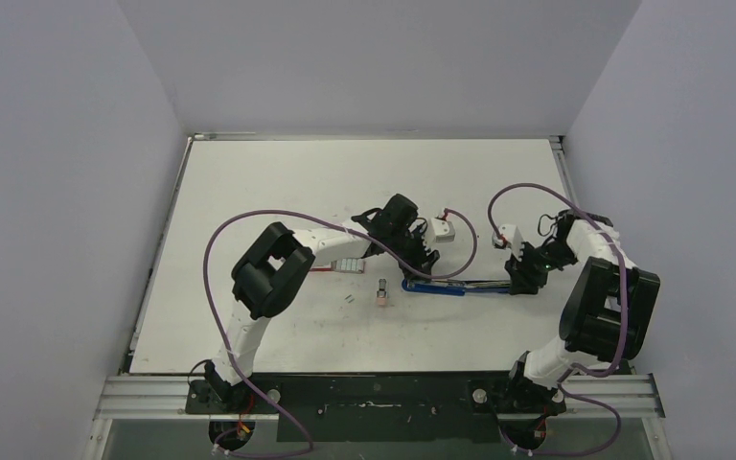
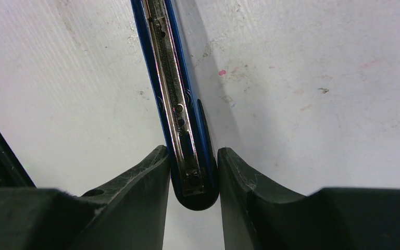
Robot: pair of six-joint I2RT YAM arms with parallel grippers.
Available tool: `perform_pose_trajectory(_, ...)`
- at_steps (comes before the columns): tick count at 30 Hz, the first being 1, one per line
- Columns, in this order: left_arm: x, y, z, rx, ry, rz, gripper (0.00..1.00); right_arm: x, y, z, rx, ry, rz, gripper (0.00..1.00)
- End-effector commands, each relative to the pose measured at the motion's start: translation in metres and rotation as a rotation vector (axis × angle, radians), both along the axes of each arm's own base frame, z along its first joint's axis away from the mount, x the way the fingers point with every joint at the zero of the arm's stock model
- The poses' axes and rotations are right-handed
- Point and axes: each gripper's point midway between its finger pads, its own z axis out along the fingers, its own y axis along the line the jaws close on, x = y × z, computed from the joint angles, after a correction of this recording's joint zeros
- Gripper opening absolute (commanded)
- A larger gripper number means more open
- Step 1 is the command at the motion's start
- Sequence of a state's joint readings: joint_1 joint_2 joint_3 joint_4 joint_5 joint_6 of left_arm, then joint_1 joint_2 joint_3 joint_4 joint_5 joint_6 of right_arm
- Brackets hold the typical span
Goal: Load the staples into the stapler
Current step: Close the stapler at the center of the board.
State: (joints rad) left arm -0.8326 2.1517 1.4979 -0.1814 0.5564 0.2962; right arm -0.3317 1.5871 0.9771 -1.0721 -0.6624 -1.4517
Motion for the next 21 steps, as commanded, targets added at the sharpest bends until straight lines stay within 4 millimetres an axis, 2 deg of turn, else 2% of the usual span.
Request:
perform_pose_trajectory(1,0.001,0.022,-0.02,0.083,-0.01,0.021,0.52,0.015,0.013,0.039,0.056,-0.089,0.003,0.14)
perform_pose_trajectory(7,-0.001,0.021,-0.02,0.076,-0.006,0.023,0.51,0.019,0.021,0.057,0.069,-0.113,0.005,0.14)
perform_pose_trajectory(21,-0.006,0.024,-0.023,0.078,-0.012,0.026,0.5,0.034,0.066,0.087,0.097,-0.168,0.034,0.14)
